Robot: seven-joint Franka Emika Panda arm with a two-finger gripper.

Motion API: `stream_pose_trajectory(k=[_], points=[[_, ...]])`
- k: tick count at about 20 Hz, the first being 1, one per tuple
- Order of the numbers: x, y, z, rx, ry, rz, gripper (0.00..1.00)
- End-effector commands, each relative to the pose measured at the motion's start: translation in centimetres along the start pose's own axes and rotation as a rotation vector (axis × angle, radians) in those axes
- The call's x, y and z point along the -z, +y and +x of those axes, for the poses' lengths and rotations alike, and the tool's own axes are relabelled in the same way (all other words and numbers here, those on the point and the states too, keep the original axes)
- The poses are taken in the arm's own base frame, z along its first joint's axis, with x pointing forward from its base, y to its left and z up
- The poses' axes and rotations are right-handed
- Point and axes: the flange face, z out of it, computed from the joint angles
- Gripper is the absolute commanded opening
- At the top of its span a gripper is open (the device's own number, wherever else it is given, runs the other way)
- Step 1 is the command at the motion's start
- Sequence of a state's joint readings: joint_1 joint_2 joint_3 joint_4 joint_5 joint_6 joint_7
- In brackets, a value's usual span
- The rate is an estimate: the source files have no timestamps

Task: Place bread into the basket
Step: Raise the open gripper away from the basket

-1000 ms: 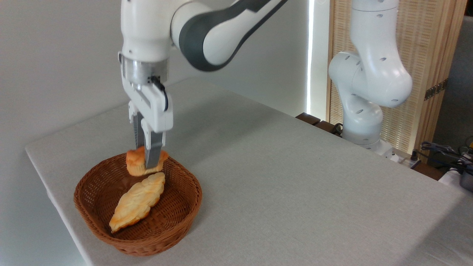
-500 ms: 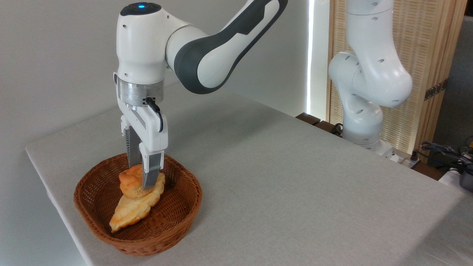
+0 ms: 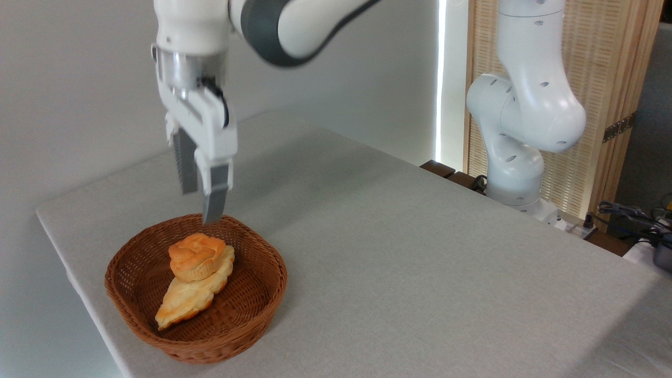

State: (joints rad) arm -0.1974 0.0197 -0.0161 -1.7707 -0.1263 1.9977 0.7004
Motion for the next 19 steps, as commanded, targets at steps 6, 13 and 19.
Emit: stream_pose_trajectory(k=[6, 13, 19], points=[[3.1, -2.4, -3.4, 0.210, -0.085, -0.060, 1.00], [3.2, -3.6, -4.6, 0.246, -0.096, -0.045, 1.00], [3.5, -4.1, -5.4, 0.242, -0.148, -0.008, 1.00]])
